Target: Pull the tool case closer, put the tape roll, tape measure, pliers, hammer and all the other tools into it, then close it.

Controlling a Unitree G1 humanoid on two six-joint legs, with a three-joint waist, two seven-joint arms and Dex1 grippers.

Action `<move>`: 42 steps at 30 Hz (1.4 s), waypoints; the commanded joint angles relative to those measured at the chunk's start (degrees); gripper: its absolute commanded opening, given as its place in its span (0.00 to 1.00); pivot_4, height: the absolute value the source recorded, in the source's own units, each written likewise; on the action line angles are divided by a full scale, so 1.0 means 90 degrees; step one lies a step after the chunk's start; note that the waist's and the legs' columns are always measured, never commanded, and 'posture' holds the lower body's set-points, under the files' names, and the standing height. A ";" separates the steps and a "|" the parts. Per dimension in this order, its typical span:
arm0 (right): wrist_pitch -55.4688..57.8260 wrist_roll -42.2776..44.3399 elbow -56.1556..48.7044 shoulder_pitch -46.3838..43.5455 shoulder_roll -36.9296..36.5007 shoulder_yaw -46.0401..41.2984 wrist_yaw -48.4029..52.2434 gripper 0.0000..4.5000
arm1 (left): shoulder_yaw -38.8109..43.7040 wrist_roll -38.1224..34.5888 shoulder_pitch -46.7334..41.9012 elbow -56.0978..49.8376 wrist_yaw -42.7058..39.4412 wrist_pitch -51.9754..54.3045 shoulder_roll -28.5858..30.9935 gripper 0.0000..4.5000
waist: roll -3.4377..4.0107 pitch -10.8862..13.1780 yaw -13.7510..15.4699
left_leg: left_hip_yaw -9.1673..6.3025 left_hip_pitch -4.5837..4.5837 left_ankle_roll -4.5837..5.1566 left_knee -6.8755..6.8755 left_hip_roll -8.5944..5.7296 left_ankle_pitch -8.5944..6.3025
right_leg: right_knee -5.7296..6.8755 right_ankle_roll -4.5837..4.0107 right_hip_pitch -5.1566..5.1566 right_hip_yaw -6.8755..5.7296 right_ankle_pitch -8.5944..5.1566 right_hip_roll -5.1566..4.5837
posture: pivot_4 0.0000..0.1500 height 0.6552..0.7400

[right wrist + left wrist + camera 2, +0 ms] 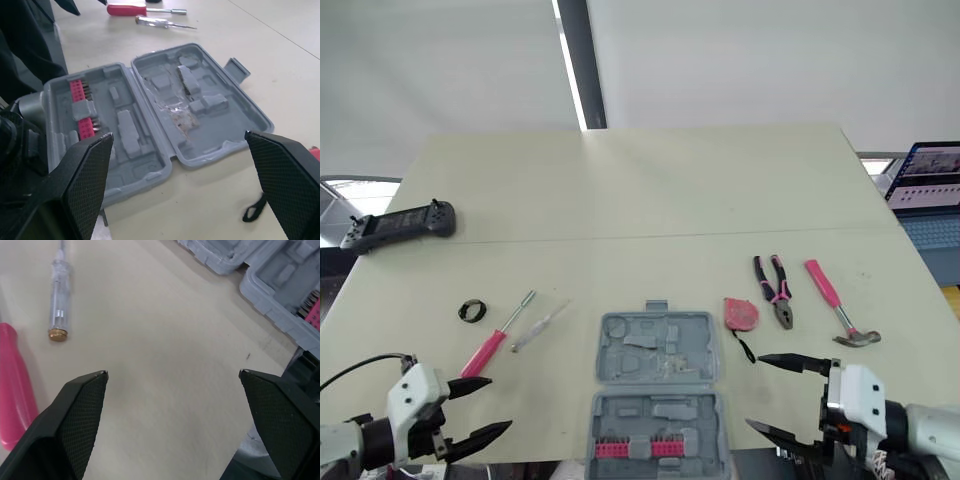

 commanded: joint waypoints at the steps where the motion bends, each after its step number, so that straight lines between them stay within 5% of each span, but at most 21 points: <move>1: 0.0151 0.0574 -0.0317 -0.0166 0.0240 0.0000 -0.0301 0.99 | 0.0018 0.0140 0.0050 -0.0178 0.0049 0.0065 0.0089 1.00 | 0.0001 0.0000 0.0002 | -0.0001 0.0000 0.0000 0.0000 0.0001 0.0000 | 0.0000 0.0000 0.0000 -0.0001 0.0000 0.0000 | 1.00 1.00; 12: 0.0085 0.0458 -0.0016 -0.0382 0.0313 0.0042 -0.0305 0.99 | -0.0029 0.0357 -0.0261 -0.0629 0.0190 0.1146 0.0687 1.00 | 0.0007 0.0003 0.0009 | -0.0009 0.0000 -0.0001 0.0004 -0.0006 0.0000 | -0.0002 0.0000 0.0000 -0.0002 0.0000 -0.0007 | 1.00 1.00; 21: -0.0173 0.0144 0.0482 -0.0538 0.0012 0.0116 0.0044 0.99 | -0.0502 0.0551 -0.2401 -0.0818 0.0149 0.4374 0.3959 1.00 | 0.0007 0.0010 0.0015 | -0.0020 -0.0002 -0.0002 0.0006 -0.0010 0.0002 | 0.0019 -0.0001 -0.0002 0.0000 0.0000 -0.0002 | 1.00 1.00; 28: -0.0186 0.0090 0.0563 -0.0592 -0.0134 0.0093 0.0024 0.99 | -0.1979 0.0956 -0.3760 -0.0064 -0.0320 0.3595 0.5392 1.00 | 0.0007 0.0025 -0.0168 | 0.0018 -0.0015 0.0001 -0.0012 -0.0006 0.0000 | 0.0059 0.0000 -0.0048 0.0002 0.0000 -0.0002 | 1.00 1.00; 34: -0.0137 0.0051 0.0438 -0.0485 -0.0147 0.0024 -0.0101 0.99 | -0.2924 0.1753 -0.4078 0.0734 -0.0483 0.2523 0.5550 1.00 | 0.0002 0.0030 -0.0149 | 0.0043 -0.0016 0.0001 -0.0012 -0.0002 0.0000 | 0.0078 0.0001 -0.0071 0.0012 0.0000 0.0001 | 1.00 1.00; 42: -0.0123 -0.0010 0.0275 -0.0320 -0.0107 0.0015 -0.0278 0.99 | -0.3962 0.2791 -0.5104 0.1912 -0.0600 0.1401 0.4554 1.00 | -0.0017 0.0041 -0.0114 | 0.0043 -0.0016 0.0002 -0.0001 -0.0004 0.0000 | 0.0109 0.0001 -0.0080 0.0019 0.0001 0.0000 | 1.00 1.00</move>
